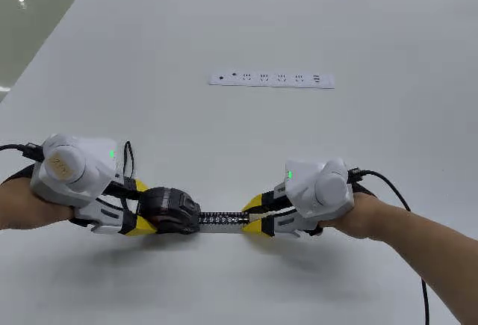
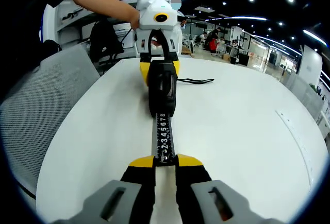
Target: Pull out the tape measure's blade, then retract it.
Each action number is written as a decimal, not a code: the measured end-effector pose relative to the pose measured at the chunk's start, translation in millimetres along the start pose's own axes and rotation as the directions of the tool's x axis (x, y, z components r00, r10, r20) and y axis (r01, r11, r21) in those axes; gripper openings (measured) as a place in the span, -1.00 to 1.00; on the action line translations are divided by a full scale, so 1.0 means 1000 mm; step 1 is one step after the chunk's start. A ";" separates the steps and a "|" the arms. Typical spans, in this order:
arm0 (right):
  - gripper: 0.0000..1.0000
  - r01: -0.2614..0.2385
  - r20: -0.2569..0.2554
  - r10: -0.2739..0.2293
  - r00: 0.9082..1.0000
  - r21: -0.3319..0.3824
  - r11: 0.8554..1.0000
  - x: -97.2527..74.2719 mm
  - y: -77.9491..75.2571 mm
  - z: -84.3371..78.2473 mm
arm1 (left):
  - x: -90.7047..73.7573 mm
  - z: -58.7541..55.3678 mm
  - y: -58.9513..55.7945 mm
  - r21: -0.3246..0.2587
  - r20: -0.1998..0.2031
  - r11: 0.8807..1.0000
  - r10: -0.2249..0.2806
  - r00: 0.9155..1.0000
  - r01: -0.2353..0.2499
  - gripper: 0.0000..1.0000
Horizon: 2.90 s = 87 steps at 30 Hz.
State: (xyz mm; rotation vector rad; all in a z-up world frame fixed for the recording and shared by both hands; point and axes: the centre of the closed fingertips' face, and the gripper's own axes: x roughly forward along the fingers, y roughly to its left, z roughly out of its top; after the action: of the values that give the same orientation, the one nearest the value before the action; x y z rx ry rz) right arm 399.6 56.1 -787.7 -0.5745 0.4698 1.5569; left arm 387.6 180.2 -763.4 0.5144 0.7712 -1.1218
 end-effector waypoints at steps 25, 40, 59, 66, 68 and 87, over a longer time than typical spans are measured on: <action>-0.75 0.006 -0.028 -0.004 1.000 0.042 0.999 -0.039 -0.001 -0.036 | 0.001 0.000 -0.002 -0.004 0.000 1.000 0.000 1.000 0.000 -0.45; -0.75 0.017 -0.067 -0.014 0.998 0.047 0.999 -0.073 -0.003 -0.060 | 0.001 0.000 -0.001 -0.006 -0.004 1.000 -0.002 1.000 0.002 -0.45; -0.76 0.037 -0.116 -0.029 0.993 0.065 0.997 -0.105 -0.006 -0.086 | 0.002 0.000 -0.001 0.003 -0.024 1.000 -0.007 1.000 0.007 -0.45; -0.75 0.038 -0.131 -0.030 0.991 0.060 0.997 -0.105 -0.006 -0.089 | 0.004 0.001 -0.002 0.022 -0.048 1.000 -0.004 0.999 0.005 -0.44; -0.75 0.039 -0.136 -0.031 0.990 0.058 0.998 -0.105 -0.006 -0.090 | 0.004 0.001 -0.002 0.029 -0.058 1.000 -0.004 0.998 0.005 -0.44; -0.71 0.027 -0.172 -0.019 0.985 0.045 0.999 -0.107 -0.003 -0.092 | 0.005 0.001 -0.003 0.027 -0.088 0.999 -0.016 0.996 0.018 -0.43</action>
State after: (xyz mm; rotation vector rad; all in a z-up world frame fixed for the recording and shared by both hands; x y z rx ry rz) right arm 412.5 -83.8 -794.0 -0.6787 0.6272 1.4767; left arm 386.5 175.2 -766.5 0.5843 0.8382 -1.1329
